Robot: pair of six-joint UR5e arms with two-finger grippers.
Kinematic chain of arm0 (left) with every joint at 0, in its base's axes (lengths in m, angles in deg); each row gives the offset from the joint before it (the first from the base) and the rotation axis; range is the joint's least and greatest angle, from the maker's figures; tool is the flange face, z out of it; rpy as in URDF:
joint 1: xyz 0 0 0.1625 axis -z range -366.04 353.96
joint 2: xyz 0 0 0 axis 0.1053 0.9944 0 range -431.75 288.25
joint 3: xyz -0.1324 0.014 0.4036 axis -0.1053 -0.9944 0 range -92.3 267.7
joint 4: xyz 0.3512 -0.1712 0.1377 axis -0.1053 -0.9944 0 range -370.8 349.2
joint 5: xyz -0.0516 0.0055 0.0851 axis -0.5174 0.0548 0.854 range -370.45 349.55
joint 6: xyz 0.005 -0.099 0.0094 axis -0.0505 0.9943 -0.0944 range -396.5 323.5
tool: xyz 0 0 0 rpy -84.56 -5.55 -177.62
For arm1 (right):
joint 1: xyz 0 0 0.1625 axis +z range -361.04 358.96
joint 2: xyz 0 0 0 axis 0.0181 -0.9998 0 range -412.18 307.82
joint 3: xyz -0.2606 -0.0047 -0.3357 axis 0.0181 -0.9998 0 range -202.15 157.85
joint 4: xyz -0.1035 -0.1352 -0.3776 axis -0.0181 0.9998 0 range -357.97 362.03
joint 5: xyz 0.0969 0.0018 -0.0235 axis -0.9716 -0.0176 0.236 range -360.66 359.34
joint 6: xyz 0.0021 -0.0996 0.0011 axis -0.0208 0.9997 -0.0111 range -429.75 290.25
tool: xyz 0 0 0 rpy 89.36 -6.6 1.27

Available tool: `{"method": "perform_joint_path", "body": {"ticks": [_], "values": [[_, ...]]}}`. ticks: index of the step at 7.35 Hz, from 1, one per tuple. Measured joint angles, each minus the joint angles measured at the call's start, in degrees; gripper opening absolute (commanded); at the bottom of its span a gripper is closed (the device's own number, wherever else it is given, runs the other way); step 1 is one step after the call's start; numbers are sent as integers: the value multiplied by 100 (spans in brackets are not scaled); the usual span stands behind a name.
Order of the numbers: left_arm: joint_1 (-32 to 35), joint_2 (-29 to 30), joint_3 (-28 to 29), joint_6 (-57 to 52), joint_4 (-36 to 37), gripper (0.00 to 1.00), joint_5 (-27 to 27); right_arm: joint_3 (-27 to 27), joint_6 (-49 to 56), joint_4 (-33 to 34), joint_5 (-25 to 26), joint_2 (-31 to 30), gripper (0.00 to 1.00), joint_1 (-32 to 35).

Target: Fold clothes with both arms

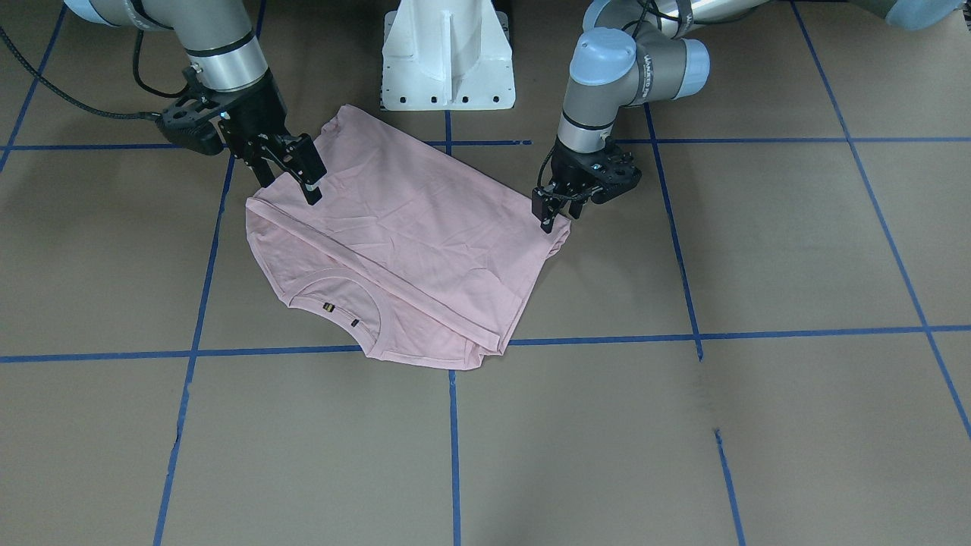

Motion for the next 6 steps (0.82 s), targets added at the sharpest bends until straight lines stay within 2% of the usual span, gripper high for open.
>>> {"method": "perform_joint_path", "body": {"ticks": [1,2,3,4,6], "values": [[-3,-6,19,-1,-7,55,-4,-2,0,0,0,0,100,-3],[-5,-9,49,-1,-12,38,-4,-3,0,0,0,-2,100,-5],[-6,-10,73,-1,-15,6,-2,-2,0,0,0,-2,100,-7],[-6,-16,80,-1,-14,0,2,-1,0,0,0,-2,100,-10],[39,-29,53,-90,18,0,7,0,0,0,0,-2,100,-11]]}}
